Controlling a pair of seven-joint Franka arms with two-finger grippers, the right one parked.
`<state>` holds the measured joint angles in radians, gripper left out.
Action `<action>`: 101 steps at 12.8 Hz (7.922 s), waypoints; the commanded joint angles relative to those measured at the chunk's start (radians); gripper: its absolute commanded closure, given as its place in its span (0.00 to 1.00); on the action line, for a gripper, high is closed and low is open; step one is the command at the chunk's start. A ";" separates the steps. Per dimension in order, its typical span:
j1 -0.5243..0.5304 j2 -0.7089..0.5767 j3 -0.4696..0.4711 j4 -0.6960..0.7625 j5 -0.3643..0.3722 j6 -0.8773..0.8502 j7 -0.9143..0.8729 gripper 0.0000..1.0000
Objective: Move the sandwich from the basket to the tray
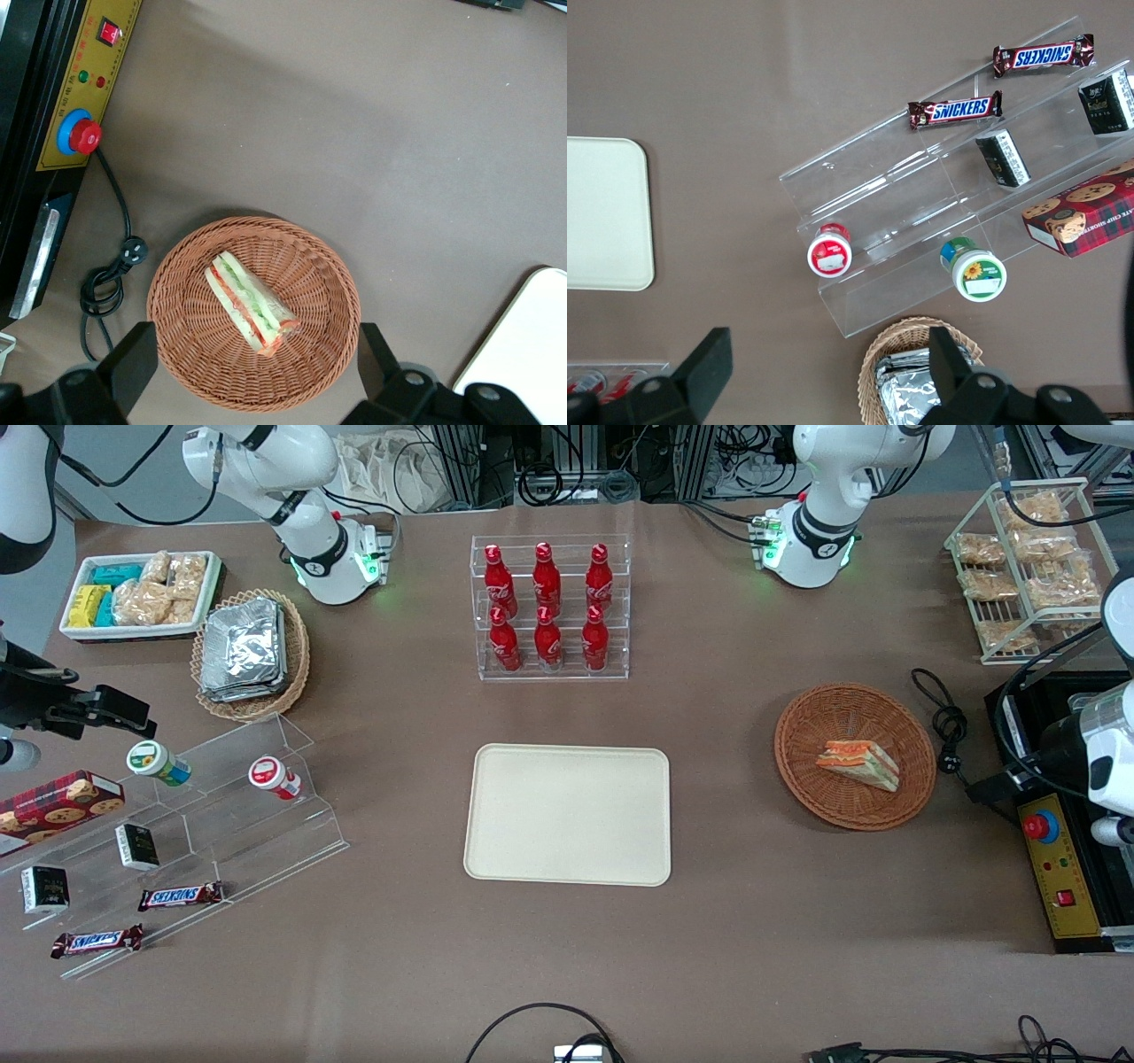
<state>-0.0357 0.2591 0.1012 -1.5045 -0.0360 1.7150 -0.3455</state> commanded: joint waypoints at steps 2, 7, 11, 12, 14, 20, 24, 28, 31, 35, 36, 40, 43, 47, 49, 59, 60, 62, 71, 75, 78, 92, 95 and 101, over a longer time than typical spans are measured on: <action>0.003 0.020 -0.003 0.036 0.007 -0.035 0.000 0.00; 0.003 0.063 0.037 0.003 -0.005 -0.098 -0.006 0.00; 0.002 -0.016 0.048 -0.211 -0.018 0.053 -0.322 0.00; -0.007 -0.056 0.045 -0.314 -0.019 0.151 -0.431 0.00; -0.012 -0.099 0.037 -0.463 -0.021 0.285 -0.594 0.00; -0.013 -0.089 0.015 -0.591 -0.172 0.374 -0.793 0.00; -0.016 -0.086 0.000 -0.687 -0.258 0.491 -0.796 0.00; -0.016 -0.075 -0.009 -0.709 -0.248 0.503 -0.788 0.00; -0.016 -0.058 -0.009 -0.714 -0.236 0.518 -0.771 0.00; -0.016 -0.026 -0.009 -0.746 -0.231 0.615 -0.736 0.00; -0.016 -0.024 -0.009 -0.747 -0.231 0.618 -0.734 0.01; -0.016 -0.035 -0.011 -0.738 -0.214 0.608 -0.724 1.00; -0.016 -0.067 -0.012 -0.705 -0.185 0.559 -0.728 1.00; -0.016 -0.052 -0.060 -0.405 -0.091 0.190 -0.744 1.00; -0.016 -0.002 -0.125 -0.225 -0.059 0.057 -0.742 1.00; -0.145 0.440 -0.598 0.257 0.177 0.099 -0.725 1.00; -0.165 0.490 -0.598 0.268 0.180 0.159 -0.724 1.00; -0.225 0.552 -0.595 0.270 0.189 0.250 -0.702 1.00; -0.225 0.585 -0.588 0.138 0.337 0.255 -0.345 1.00; -0.224 0.583 -0.575 0.147 0.364 0.247 -0.332 0.32; -0.188 0.548 -0.580 0.150 0.348 0.223 -0.336 0.00; 0.177 -0.162 -0.588 -0.479 0.225 0.162 -0.247 0.00; 0.249 -0.289 -0.586 -0.566 0.145 0.177 -0.134 0.00; 0.414 -0.146 -0.586 -0.144 0.064 -0.124 0.085 0.00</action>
<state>0.3347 -0.0108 -0.4718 -1.8443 0.0438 1.7051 -0.3013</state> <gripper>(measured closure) 0.000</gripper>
